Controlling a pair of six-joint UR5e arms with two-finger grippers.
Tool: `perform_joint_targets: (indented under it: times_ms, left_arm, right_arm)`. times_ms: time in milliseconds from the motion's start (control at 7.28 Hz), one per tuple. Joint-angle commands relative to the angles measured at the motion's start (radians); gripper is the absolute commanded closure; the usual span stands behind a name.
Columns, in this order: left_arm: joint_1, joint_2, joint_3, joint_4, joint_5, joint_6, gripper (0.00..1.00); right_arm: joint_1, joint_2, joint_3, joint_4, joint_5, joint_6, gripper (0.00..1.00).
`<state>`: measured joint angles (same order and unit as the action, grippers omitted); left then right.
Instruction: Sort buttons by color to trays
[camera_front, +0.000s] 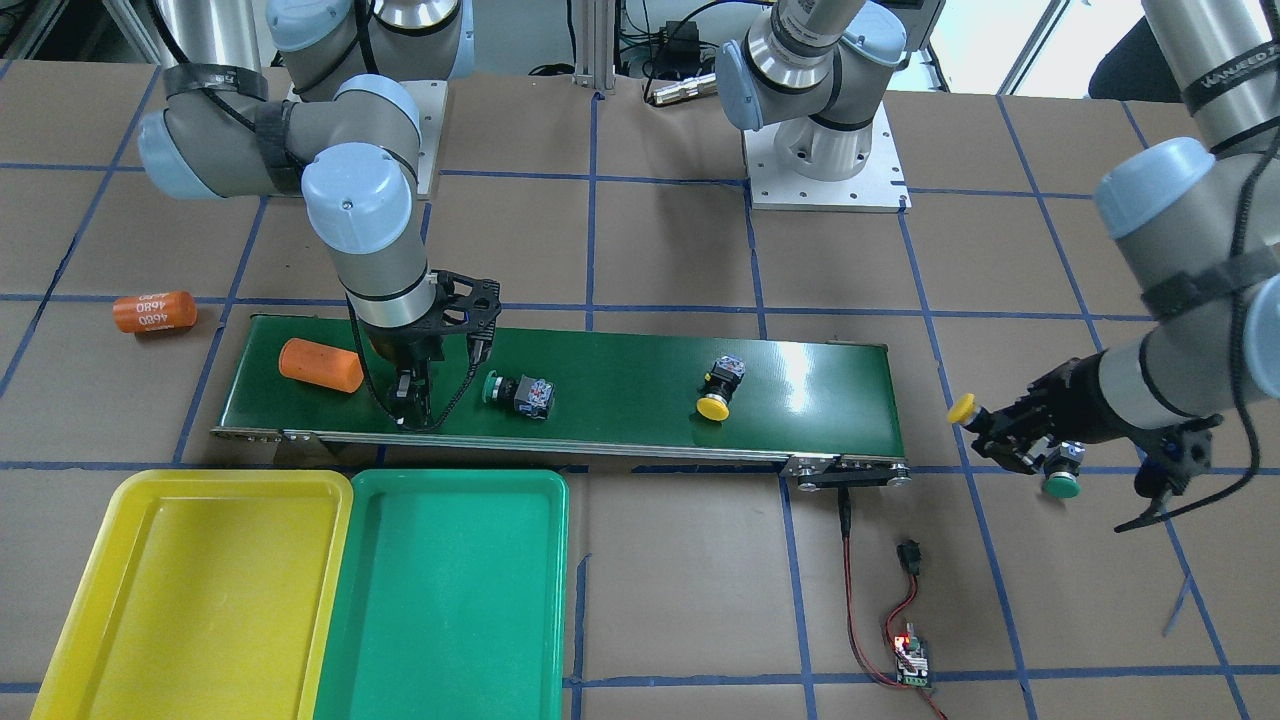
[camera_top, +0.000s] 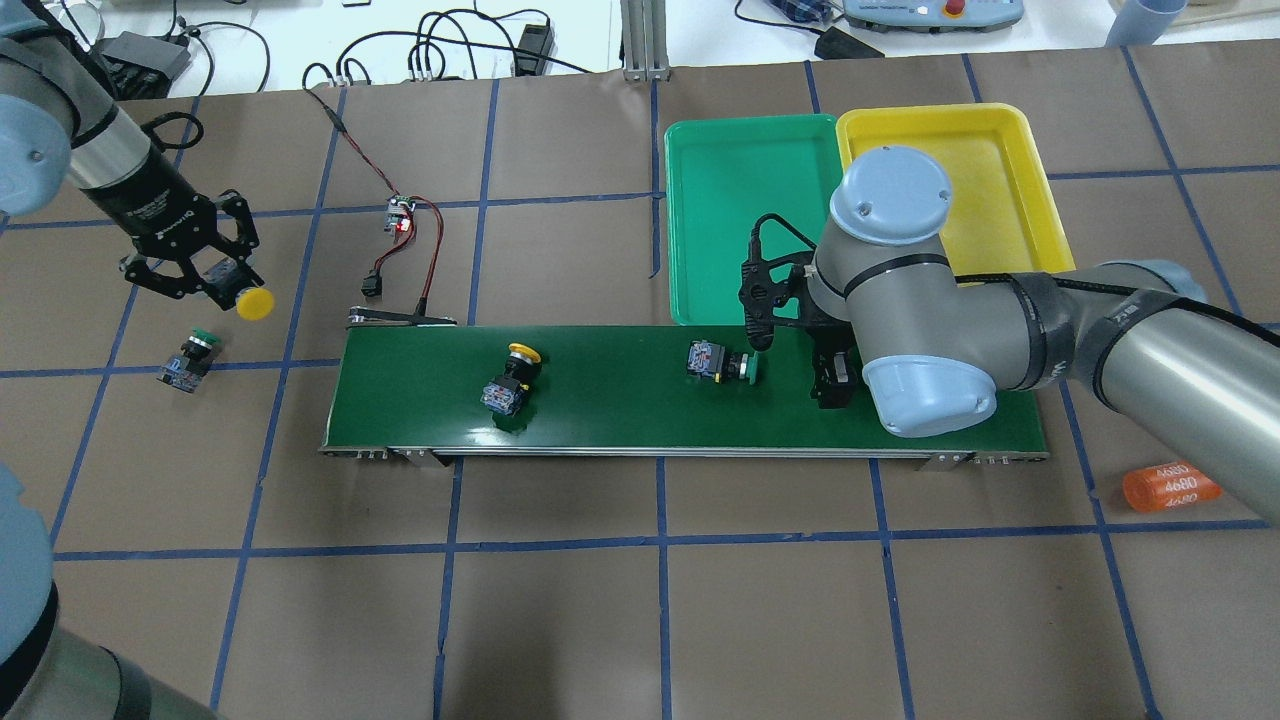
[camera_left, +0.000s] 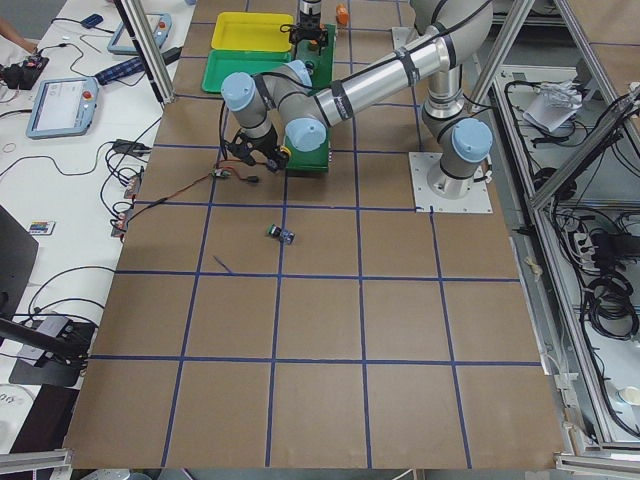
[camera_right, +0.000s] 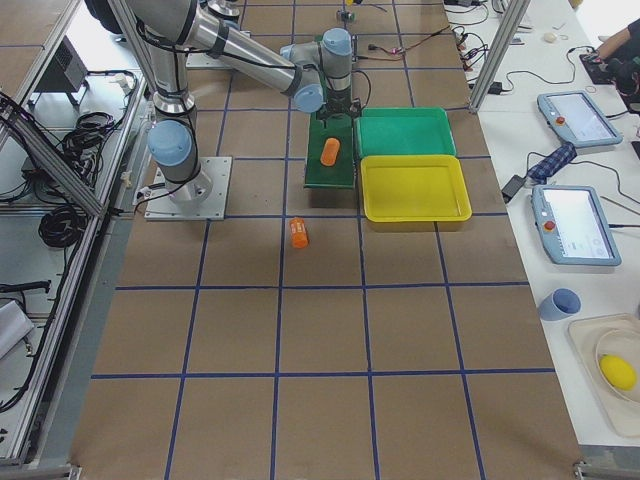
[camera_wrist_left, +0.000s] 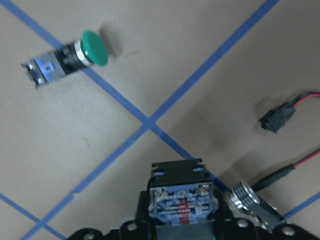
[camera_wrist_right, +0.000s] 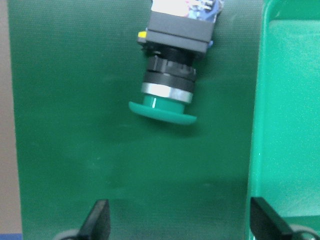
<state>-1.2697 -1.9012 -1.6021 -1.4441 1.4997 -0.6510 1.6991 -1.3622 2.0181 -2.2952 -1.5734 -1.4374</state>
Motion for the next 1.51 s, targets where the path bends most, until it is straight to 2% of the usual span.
perform_joint_targets:
  times_ms: [0, 137, 412, 549, 687, 824, 961, 1099, 1236, 1373]
  left_arm:
    - [-0.080, 0.045, -0.092, -0.002, -0.065, -0.264, 1.00]
    - [-0.095, 0.056, -0.126, 0.008, -0.067, -0.414, 1.00]
    - [-0.155, 0.038, -0.157, 0.068, -0.065, -0.455, 1.00]
    - [-0.189, 0.031, -0.162, 0.077, -0.065, -0.520, 0.89]
    - [-0.203, 0.031, -0.165, 0.079, -0.056, -0.512, 0.70]
    - [-0.209, 0.022, -0.170, 0.079, -0.058, -0.531, 0.14]
    - [-0.209, 0.025, -0.165, 0.085, -0.067, -0.512, 0.00]
    - [-0.192, 0.040, -0.147, 0.093, -0.069, -0.381, 0.00]
    - [-0.159, 0.065, -0.122, 0.106, -0.050, -0.135, 0.00]
    - [-0.072, 0.064, -0.074, 0.085, -0.021, 0.071, 0.00]
  right_arm:
    - [0.011, -0.002, -0.001, -0.001, 0.007, 0.006, 0.00]
    - [0.031, 0.003, -0.004, -0.001, 0.007, 0.040, 0.00]
    - [0.057, 0.029, -0.021, -0.004, 0.000, 0.083, 0.00]
    - [0.062, 0.031, -0.021, -0.004, -0.003, 0.084, 0.00]
    - [0.063, 0.031, -0.021, -0.004, -0.004, 0.084, 0.00]
    - [0.063, 0.032, -0.021, -0.004, -0.004, 0.084, 0.00]
    - [0.063, 0.032, -0.021, -0.004, 0.000, 0.083, 0.04]
    - [0.063, 0.034, -0.021, -0.003, -0.005, 0.075, 0.24]
    - [0.063, 0.032, -0.022, -0.003, -0.013, 0.071, 0.46]
    - [0.063, 0.026, -0.022, -0.003, -0.061, 0.071, 0.70]
